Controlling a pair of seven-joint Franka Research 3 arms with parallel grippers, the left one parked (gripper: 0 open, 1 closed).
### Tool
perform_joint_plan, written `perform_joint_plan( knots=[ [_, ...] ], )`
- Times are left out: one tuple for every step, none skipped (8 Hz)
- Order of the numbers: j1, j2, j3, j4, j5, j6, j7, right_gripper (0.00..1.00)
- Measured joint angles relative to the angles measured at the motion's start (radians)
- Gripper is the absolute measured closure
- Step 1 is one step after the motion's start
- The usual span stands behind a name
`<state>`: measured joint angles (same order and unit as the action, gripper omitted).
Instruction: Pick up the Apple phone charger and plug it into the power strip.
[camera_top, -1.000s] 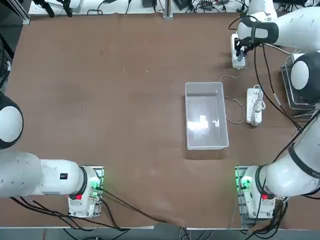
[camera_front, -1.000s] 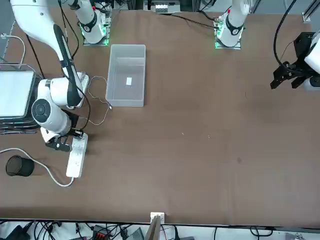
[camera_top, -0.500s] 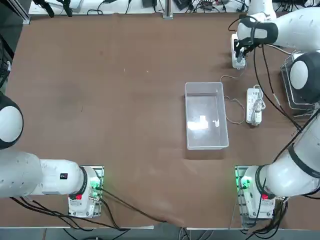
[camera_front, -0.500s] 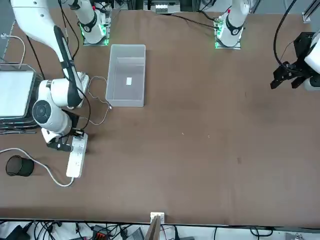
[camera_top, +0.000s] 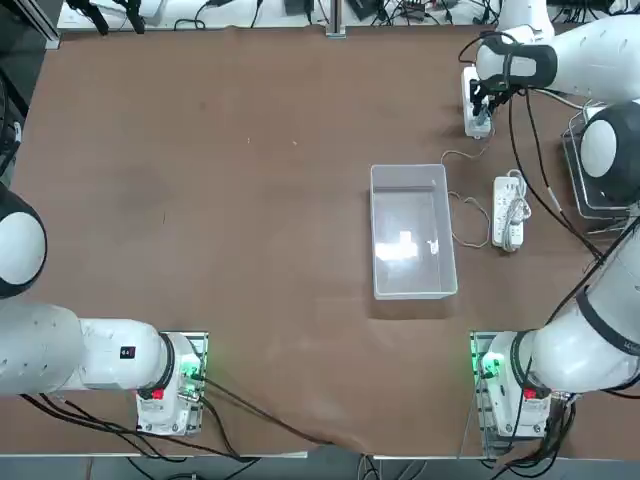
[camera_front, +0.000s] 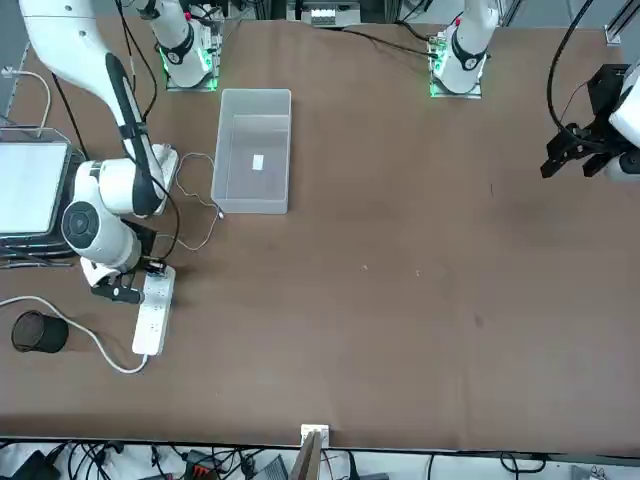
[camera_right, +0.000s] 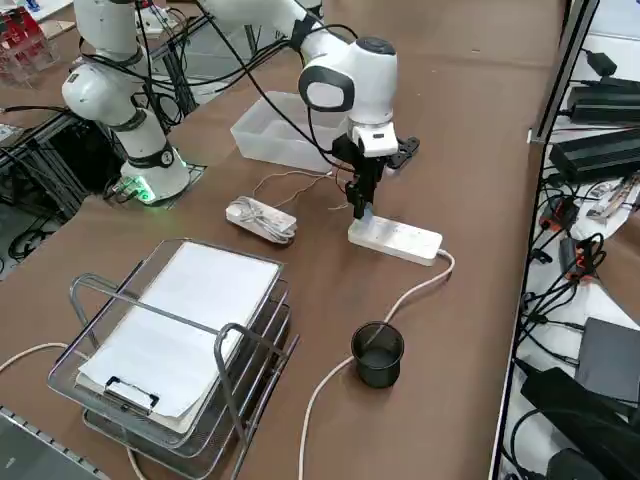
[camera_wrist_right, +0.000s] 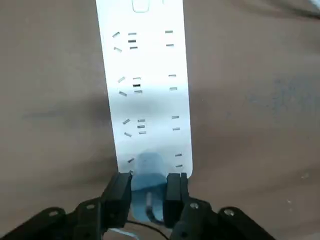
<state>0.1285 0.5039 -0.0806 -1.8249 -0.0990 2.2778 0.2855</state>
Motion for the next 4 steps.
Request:
perform_joint_plan(
  knots=[
    [0.0,0.0,0.001,0.0,0.012,0.0,-0.002,0.63],
    [0.0,0.0,0.002,0.0,0.02,0.0,-0.007,0.63],
    [0.0,0.0,0.002,0.0,0.021,0.0,-0.012,0.63],
    [0.0,0.0,0.002,0.0,0.021,0.0,-0.021,0.63]
  ],
)
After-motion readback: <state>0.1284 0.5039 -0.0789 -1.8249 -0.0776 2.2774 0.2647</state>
